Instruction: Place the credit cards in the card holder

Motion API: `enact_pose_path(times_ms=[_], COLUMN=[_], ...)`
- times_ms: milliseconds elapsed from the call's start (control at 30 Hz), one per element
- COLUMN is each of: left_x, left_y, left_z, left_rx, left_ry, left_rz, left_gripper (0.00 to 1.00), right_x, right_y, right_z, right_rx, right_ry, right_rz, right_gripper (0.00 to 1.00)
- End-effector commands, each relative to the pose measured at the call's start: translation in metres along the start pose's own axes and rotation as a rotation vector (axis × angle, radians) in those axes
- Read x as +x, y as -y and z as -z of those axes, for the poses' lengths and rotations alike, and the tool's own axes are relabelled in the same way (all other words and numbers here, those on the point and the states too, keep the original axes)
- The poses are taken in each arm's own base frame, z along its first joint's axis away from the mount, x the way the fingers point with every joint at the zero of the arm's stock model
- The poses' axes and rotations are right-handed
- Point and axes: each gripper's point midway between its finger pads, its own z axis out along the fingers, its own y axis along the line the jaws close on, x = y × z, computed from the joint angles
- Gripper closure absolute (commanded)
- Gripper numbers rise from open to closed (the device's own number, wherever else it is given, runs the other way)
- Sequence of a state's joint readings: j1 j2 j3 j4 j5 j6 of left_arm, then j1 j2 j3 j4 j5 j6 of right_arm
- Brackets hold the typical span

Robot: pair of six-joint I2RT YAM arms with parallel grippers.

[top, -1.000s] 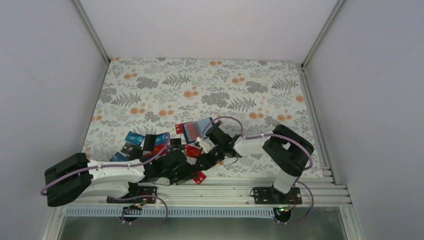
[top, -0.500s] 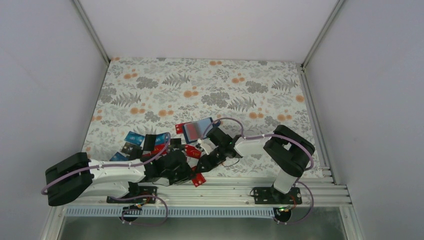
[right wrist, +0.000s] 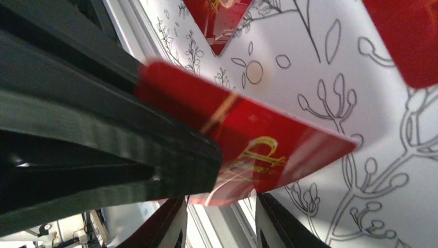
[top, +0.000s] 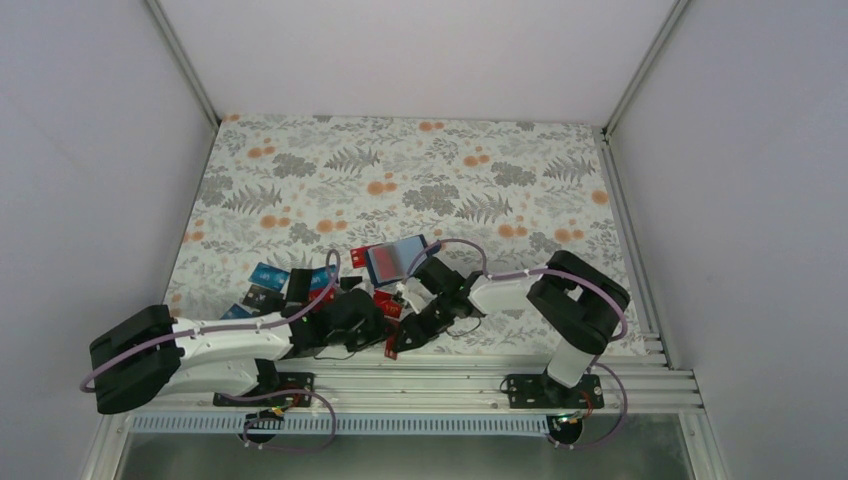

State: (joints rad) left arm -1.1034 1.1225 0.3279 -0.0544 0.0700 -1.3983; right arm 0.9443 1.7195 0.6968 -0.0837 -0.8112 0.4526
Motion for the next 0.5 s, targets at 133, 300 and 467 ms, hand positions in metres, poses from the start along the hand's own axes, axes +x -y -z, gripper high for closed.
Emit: enact_pose_path(times_ms=[133,300,467], left_x=[-0.027,-0.034,-0.047], left_y=[0.058,0.057,0.061], left_z=[0.017,0.025,0.035], left_rx=[0.16,0.12,0.092], left_ry=[0.14,0.181,0.244], left_rz=[-0.019,-0.041,-0.075], left_gripper=[0.98,0.98,0.98], right_x=[0.0,-0.026,-0.05], right_y=[0.013,0.006,0.007], right_z=[0.01,0.054,0.116], right_rx=[0.091,0.13,0.167], right_ry=[0.033,0.188,0.371], right_rz=[-0.043,-0.015,-0.008], right_gripper=[0.65,0.64,0.58])
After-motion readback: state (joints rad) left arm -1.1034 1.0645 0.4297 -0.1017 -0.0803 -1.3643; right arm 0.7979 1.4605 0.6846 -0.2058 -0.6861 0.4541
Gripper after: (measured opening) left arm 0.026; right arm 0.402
